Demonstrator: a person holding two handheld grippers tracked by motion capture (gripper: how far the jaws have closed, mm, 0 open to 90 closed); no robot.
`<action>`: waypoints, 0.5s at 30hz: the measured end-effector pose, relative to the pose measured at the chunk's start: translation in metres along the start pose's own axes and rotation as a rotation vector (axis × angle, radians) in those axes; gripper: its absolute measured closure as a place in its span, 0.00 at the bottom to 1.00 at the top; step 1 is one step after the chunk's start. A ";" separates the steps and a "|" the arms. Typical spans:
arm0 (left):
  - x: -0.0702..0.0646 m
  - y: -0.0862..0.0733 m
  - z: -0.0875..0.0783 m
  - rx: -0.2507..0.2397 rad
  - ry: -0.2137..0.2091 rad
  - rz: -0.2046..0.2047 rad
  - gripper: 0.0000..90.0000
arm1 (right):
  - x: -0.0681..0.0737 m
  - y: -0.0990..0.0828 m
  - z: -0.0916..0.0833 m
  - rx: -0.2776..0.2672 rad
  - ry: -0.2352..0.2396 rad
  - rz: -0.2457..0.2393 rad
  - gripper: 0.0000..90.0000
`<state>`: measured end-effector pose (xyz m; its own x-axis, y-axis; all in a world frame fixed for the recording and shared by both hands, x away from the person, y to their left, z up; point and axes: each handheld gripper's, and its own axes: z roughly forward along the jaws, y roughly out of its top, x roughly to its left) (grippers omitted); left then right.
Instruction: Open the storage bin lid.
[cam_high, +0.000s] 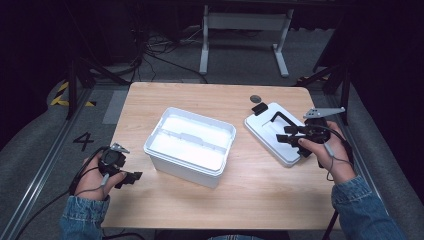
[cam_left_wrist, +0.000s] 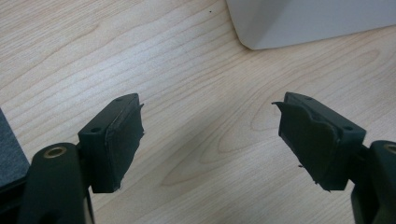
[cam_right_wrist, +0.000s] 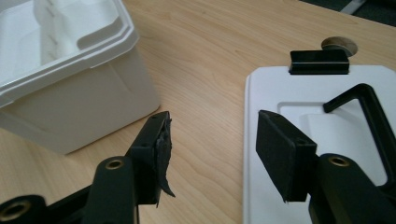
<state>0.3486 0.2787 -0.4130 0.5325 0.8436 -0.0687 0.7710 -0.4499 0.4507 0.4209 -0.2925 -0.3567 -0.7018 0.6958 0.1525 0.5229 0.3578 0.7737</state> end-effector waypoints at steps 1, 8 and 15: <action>0.000 0.000 0.000 0.000 0.000 0.000 0.25 | 0.004 -0.002 -0.001 0.002 0.002 -0.003 0.51; 0.000 0.000 0.000 0.000 0.000 0.001 0.25 | 0.020 -0.015 0.000 0.016 0.016 -0.020 0.50; 0.000 0.000 0.000 0.002 -0.002 0.001 0.25 | 0.035 -0.029 0.003 0.025 0.040 -0.031 0.49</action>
<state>0.3488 0.2783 -0.4133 0.5337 0.8428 -0.0698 0.7711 -0.4512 0.4492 0.3830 -0.2770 -0.3757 -0.7368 0.6584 0.1536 0.5118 0.3946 0.7631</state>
